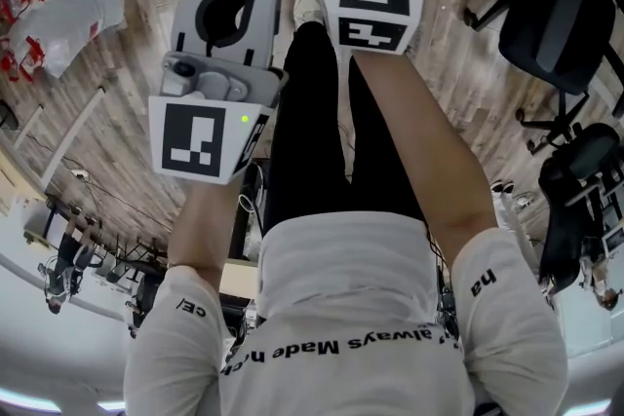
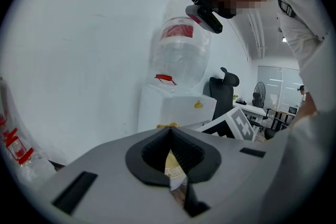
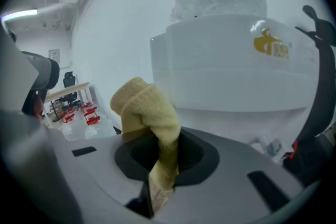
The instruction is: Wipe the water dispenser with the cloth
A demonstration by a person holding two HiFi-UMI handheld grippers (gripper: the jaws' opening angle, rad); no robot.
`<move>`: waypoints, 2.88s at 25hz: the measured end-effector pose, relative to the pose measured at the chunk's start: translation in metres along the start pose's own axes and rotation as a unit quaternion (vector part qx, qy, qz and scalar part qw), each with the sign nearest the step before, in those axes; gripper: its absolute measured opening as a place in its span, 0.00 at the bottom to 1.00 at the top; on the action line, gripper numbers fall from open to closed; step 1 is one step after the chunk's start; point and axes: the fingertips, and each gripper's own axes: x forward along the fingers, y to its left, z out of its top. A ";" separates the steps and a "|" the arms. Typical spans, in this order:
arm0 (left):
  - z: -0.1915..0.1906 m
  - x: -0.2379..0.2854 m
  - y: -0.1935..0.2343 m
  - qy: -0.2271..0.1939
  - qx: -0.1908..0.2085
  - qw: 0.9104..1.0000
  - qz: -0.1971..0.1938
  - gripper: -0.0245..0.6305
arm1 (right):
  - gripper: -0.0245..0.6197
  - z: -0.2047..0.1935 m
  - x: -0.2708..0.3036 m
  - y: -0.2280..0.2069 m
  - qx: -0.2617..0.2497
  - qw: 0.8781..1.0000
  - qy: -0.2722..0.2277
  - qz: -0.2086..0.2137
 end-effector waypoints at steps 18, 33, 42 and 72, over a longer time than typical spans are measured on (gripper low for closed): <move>-0.005 0.009 0.009 0.008 -0.001 1.000 0.003 0.07 | 0.13 -0.042 0.028 -0.014 -0.009 1.000 0.019 -0.015; -0.002 0.008 0.021 0.007 -0.007 1.000 0.003 0.07 | 0.14 -0.104 0.065 -0.018 -0.019 0.997 0.071 -0.015; -0.001 0.007 0.028 0.003 -0.011 1.000 0.007 0.07 | 0.14 -0.147 0.088 -0.025 -0.033 0.993 0.113 -0.009; 0.010 0.006 0.028 -0.003 -0.006 1.000 0.014 0.07 | 0.14 -0.193 0.087 -0.067 -0.027 0.981 0.190 -0.017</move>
